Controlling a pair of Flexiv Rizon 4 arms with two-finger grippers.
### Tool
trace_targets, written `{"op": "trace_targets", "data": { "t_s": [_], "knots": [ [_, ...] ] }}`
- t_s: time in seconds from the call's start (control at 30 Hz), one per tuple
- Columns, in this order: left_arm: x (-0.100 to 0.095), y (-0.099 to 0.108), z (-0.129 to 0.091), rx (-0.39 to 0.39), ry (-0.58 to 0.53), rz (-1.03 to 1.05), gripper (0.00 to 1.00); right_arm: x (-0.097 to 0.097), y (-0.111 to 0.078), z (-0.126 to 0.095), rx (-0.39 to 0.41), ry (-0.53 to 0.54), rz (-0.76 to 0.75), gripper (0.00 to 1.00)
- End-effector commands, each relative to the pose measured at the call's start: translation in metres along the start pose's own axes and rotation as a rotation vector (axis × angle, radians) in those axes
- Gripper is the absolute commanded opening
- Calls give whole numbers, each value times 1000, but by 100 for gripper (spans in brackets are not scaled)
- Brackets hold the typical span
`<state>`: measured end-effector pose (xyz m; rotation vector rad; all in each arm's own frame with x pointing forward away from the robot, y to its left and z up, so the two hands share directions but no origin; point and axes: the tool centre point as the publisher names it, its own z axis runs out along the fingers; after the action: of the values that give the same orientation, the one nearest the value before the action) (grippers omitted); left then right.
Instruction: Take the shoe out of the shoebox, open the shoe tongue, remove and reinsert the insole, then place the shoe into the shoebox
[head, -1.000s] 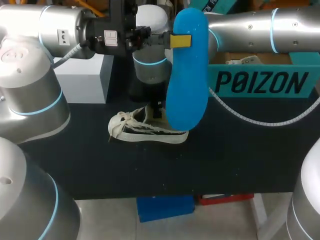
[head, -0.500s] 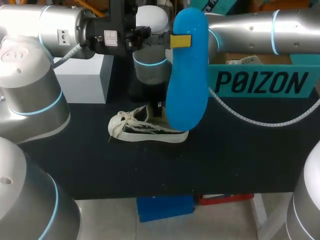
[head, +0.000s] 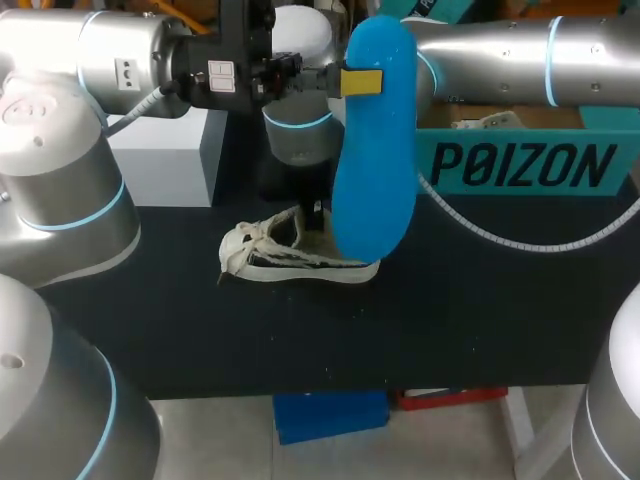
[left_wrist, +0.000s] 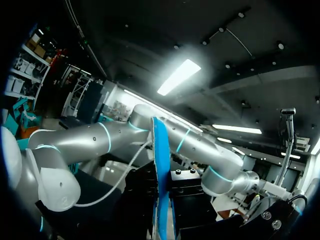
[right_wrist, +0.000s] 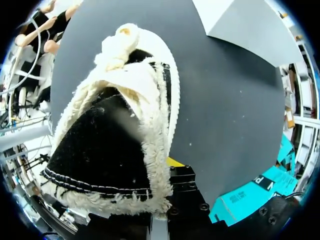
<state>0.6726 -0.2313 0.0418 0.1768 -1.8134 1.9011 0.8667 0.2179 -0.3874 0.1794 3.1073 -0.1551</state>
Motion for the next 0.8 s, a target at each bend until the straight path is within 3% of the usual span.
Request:
{"op": "trace_targets", "data": {
  "t_s": [0.03,0.23,0.37,0.47,0.8],
  "knots": [
    [1,1,1,0,-5,-1,0,2,-9,-52,55,19,135,0],
    [1,1,1,0,-5,-1,0,-9,-19,-67,105,90,592,0],
    [1,1,1,0,-5,-1,0,-13,-24,-63,144,67,1006,0],
    [1,1,1,0,-5,-1,0,-13,-28,-59,146,60,1227,0],
    [1,1,1,0,-5,-1,0,-14,-30,-62,73,23,1487,0]
  ]
}}
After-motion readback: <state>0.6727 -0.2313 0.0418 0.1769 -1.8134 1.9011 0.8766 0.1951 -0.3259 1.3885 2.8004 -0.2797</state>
